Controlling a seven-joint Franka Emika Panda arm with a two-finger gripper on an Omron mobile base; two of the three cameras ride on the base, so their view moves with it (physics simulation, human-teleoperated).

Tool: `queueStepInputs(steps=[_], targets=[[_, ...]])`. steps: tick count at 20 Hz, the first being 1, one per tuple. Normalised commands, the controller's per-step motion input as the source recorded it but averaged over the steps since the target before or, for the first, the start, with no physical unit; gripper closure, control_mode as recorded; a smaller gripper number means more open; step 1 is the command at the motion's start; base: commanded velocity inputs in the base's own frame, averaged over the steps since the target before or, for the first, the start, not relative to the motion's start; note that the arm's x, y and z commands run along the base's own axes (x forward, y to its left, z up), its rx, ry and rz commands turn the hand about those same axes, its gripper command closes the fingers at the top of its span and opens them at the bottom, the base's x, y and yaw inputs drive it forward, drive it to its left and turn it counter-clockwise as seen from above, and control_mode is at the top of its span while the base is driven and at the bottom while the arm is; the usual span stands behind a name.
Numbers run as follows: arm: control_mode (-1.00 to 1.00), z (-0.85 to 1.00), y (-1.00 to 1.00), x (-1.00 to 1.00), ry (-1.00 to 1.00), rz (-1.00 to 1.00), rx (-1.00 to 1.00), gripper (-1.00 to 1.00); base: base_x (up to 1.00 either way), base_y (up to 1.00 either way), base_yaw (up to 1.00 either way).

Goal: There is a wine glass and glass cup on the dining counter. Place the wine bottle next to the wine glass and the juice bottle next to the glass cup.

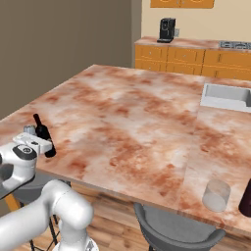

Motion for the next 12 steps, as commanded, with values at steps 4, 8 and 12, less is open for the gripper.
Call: queueStepInputs(steps=[4,8,12], targets=[[-1.00,-0.01,-0.04,-0.01,-0.01,0.00,0.00,-1.00,0.00,0.00,0.00],[-1.00,0.00,0.00,0.00,0.00,0.00,0.00,-1.00,0.00,0.00,0.00],[-1.00,0.00,0.00,-0.03,0.00,0.00,0.00,-1.00,0.00,0.00,0.00]])
